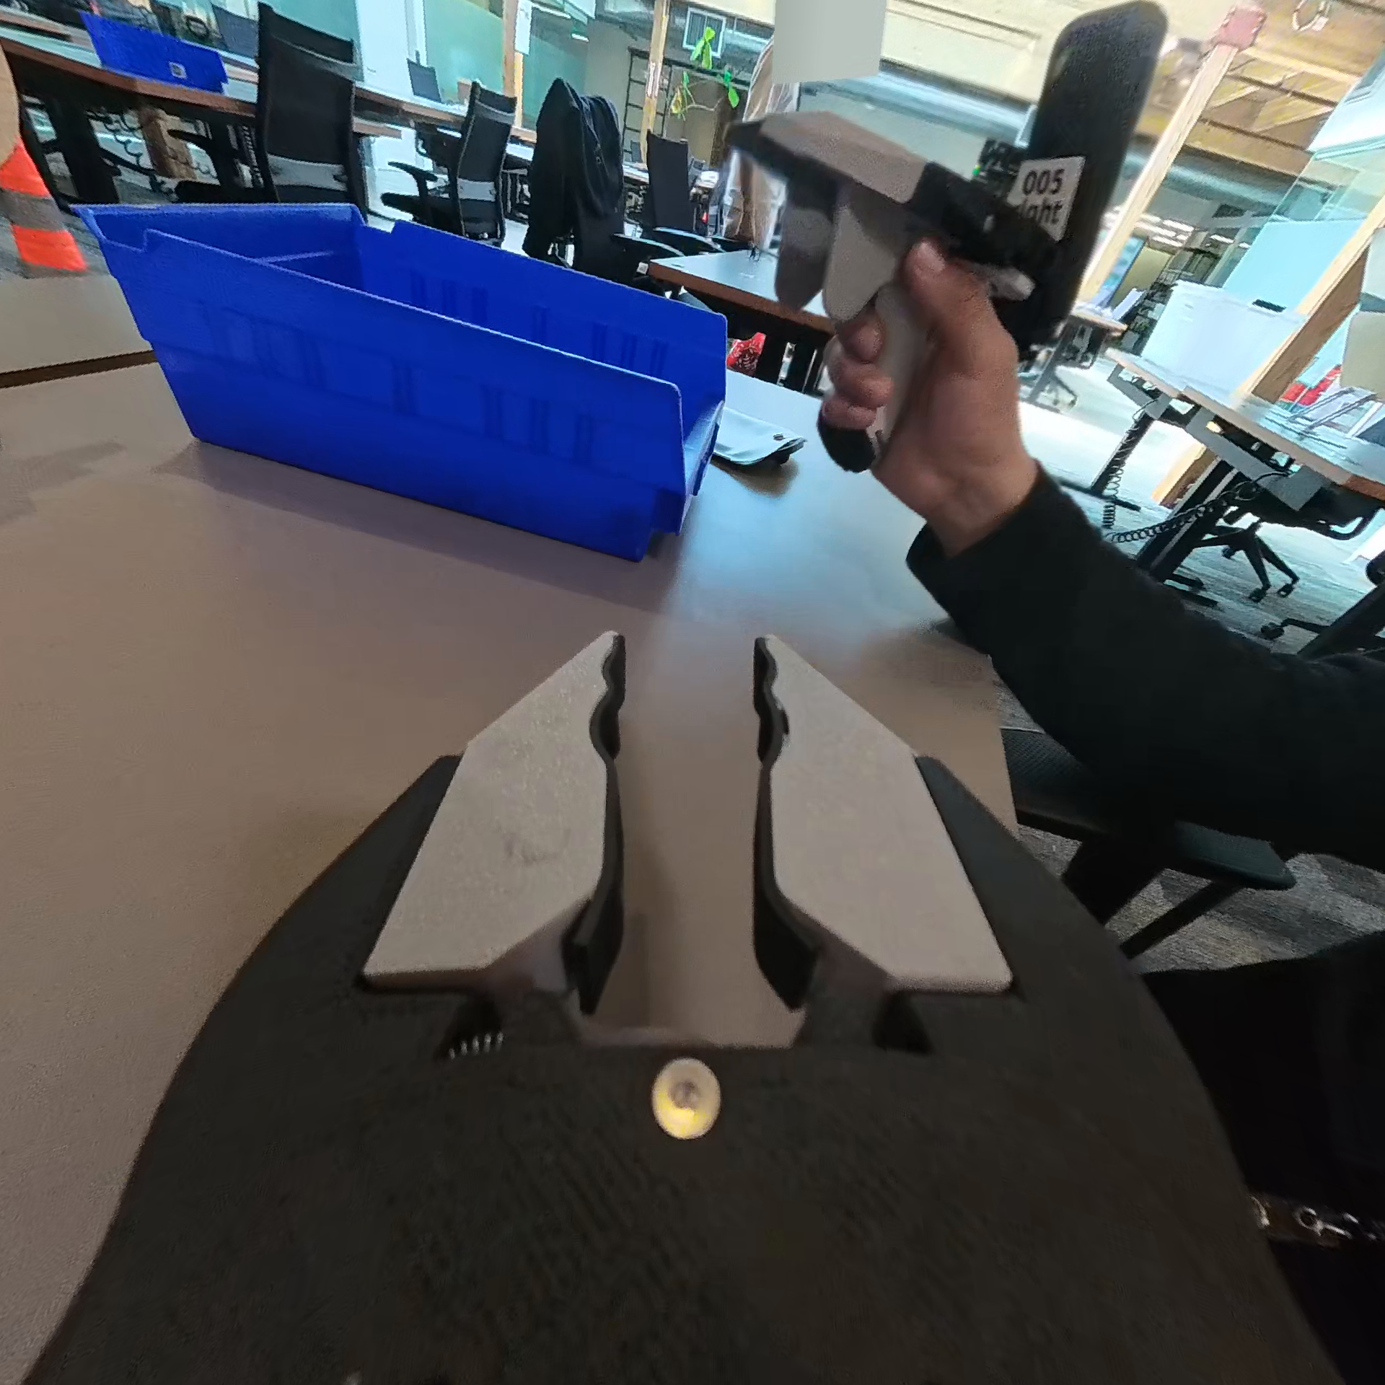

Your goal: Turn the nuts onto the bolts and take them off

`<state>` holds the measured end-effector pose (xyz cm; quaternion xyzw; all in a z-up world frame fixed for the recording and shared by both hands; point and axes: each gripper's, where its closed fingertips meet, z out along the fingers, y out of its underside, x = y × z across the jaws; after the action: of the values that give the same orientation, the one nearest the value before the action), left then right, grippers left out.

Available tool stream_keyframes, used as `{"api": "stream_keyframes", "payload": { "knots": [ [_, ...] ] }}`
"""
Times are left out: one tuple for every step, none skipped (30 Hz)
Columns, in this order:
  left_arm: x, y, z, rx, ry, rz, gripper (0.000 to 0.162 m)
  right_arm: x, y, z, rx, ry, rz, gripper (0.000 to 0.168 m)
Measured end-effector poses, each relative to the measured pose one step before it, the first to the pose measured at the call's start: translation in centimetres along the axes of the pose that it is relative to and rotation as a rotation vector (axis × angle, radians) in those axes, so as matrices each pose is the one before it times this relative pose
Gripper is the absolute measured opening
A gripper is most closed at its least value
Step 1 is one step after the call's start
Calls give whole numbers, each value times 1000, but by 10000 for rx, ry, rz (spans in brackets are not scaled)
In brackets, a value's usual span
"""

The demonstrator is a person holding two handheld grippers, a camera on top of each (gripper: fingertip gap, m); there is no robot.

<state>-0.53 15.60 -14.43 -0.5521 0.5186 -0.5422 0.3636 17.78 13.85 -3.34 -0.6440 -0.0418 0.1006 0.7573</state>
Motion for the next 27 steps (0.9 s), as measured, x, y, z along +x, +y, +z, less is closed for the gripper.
{"api": "stream_keyframes", "payload": {
  "knots": [
    [22, 51, 56, -39, -24, 48, 32, -1510, -9, 440, -210, -347, -261, 29],
    [-20, 67, 68, -57, -43, 40, 32, -1698, 653, 728, -697, -474, -102, 31],
    [-81, 81, 79, -66, -80, 20, 32, -1785, 1466, 965, -1135, -600, 15, 38],
    [-133, 95, 90, -75, -112, -2, 32, -1219, 1575, 1194, -1092, -208, 17, 44],
    [-178, 96, 99, -83, -129, -14, 32, -828, 1538, 1220, -943, 82, -163, 47],
    [-176, 101, 81, -74, -142, -11, 33, -747, 1209, 1274, -686, 141, -406, 50],
    [-124, 61, 58, -50, -120, 11, 34, -849, 762, 1188, -365, 140, -558, 53],
    [-22, 38, 12, -23, -76, 35, 35, -798, 536, 1206, -202, 121, -530, 53],
    [9, 12, -41, 1, -68, 29, 38, -892, 548, 1150, -219, -3, -391, 53],
    [6, -3, -120, 30, -61, -5, 40, -963, 578, 1094, -267, -117, -212, 54],
    [59, -34, -244, 68, -8, -37, 42, -914, 505, 1066, -252, -175, -93, 56],
    [98, -26, -387, 59, 50, -47, 45, -819, 436, 882, -206, -182, -70, 58],
    [-59, 69, -566, -46, -10, 0, 46, -703, 335, 685, -148, -178, -117, 58],
    [-351, 25, -786, -138, -168, 50, 47, -536, 248, 524, -92, -130, -176, 58],
    [-464, -185, -1116, -158, -201, 110, 50, -378, 178, 375, -77, -82, -215, 57],
    [-565, -492, -1460, -110, -223, 152, 50, -252, 75, 215, -59, -60, -218, 57],
    [-846, -780, -1792, -71, -301, 195, 50, -150, -33, 69, -29, -52, -177, 57],
    [-1169, -966, -2088, -88, -360, 215, 50, -97, -106, -35, 5, -74, -127, 57],
    [-1592, -1055, -2297, -117, -436, 148, 46, -75, -111, -75, 37, -92, -70, 57],
    [-2031, -973, -2358, -177, -498, 21, 40, -52, -116, -89, 98, -93, 3, 57],
    [-2329, -632, -2241, -350, -480, -51, 37, -74, -127, -106, 179, -126, 102, 57],
    [-2712, -7, -1979, -622, -549, -22, 36, -149, -107, -105, 217, -197, 201, 57],
    [-3221, 733, -1605, -874, -771, 8, 35, -210, -77, -85, 199, -257, 273, 57],
    [-3451, 1405, -1031, -1058, -887, -37, 35, -190, -44, -79, 164, -263, 300, 56],
    [-3136, 1927, -381, -1234, -759, -57, 36, -147, 32, -137, 13, -210, 289, 57],
    [-2461, 2030, 215, -1241, -505, -64, 38, -121, -87, -192, 50, -141, 134, 57],
    [-1752, 1732, 655, -1055, -286, -129, 38, 9, -226, -241, 165, 3, 20, 57]
  ]
}}
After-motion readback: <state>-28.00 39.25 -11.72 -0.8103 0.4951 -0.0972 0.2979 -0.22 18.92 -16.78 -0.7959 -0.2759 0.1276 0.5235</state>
